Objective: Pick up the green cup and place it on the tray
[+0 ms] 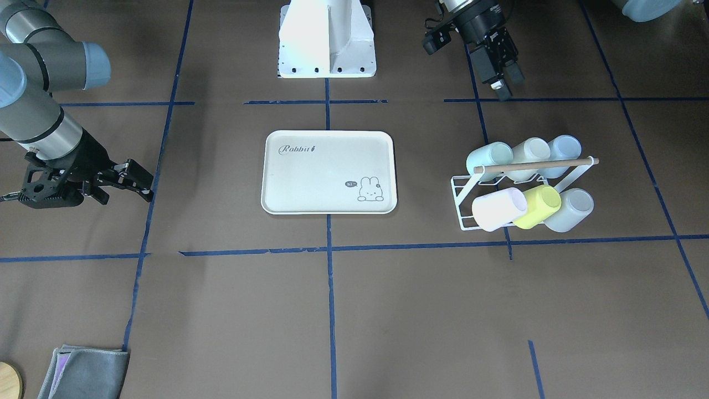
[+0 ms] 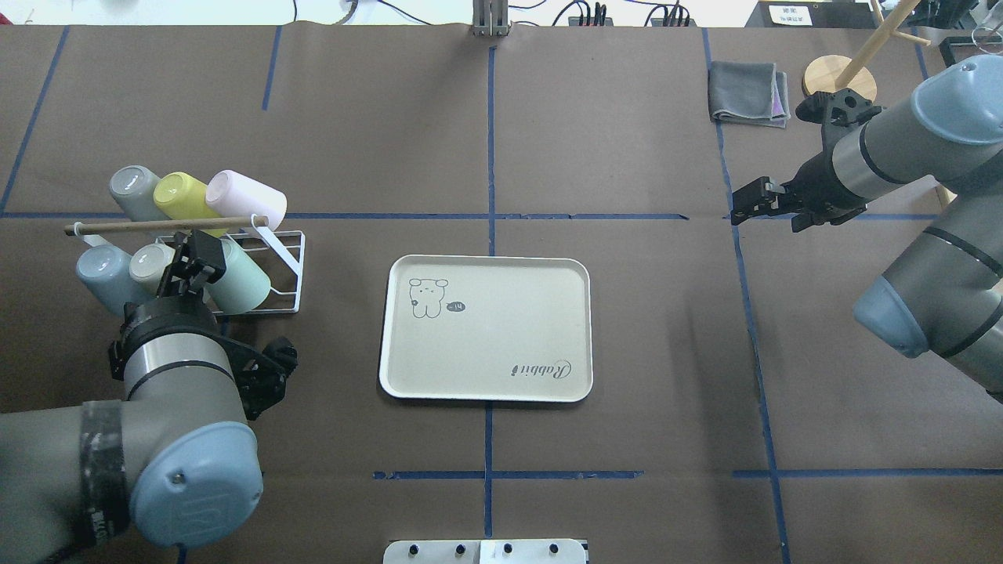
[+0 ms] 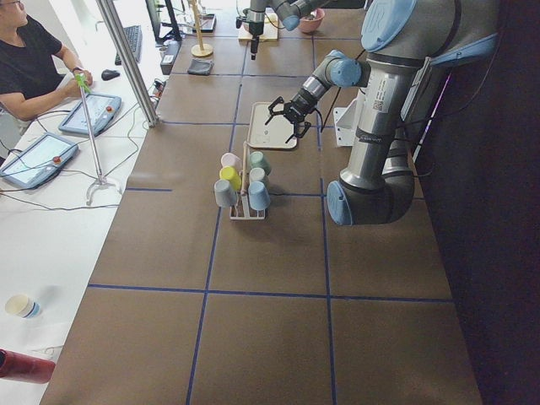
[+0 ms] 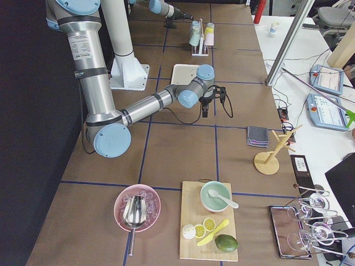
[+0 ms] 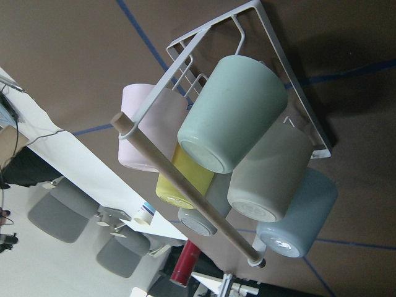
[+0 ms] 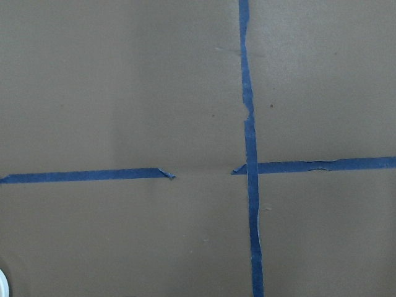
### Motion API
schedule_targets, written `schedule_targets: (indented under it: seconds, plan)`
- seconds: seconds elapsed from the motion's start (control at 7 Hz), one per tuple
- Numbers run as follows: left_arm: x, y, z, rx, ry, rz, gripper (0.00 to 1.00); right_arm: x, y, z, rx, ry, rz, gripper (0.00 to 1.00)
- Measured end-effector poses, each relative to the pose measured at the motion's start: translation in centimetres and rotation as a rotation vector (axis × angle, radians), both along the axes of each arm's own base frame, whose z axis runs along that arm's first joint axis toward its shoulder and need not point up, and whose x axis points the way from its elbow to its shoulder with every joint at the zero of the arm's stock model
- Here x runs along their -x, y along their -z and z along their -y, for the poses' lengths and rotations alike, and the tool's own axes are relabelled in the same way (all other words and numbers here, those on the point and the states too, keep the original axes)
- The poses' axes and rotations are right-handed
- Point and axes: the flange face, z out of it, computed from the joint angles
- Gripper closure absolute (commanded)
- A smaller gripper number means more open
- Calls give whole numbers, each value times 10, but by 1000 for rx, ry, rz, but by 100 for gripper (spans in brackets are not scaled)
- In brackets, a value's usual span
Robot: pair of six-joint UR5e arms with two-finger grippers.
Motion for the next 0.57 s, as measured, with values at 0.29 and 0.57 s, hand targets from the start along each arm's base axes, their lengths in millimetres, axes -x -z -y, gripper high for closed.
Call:
schedule_targets:
  seconds: [0.29,0.57]
  plan:
    - [-41,-21,-15,-81,-82,150,0,-1,-1,-1,2,-2,-2,0]
    - [-75,-46,-23,-115,-120,255,0,-2,-6,-2,10,-5,-6,0]
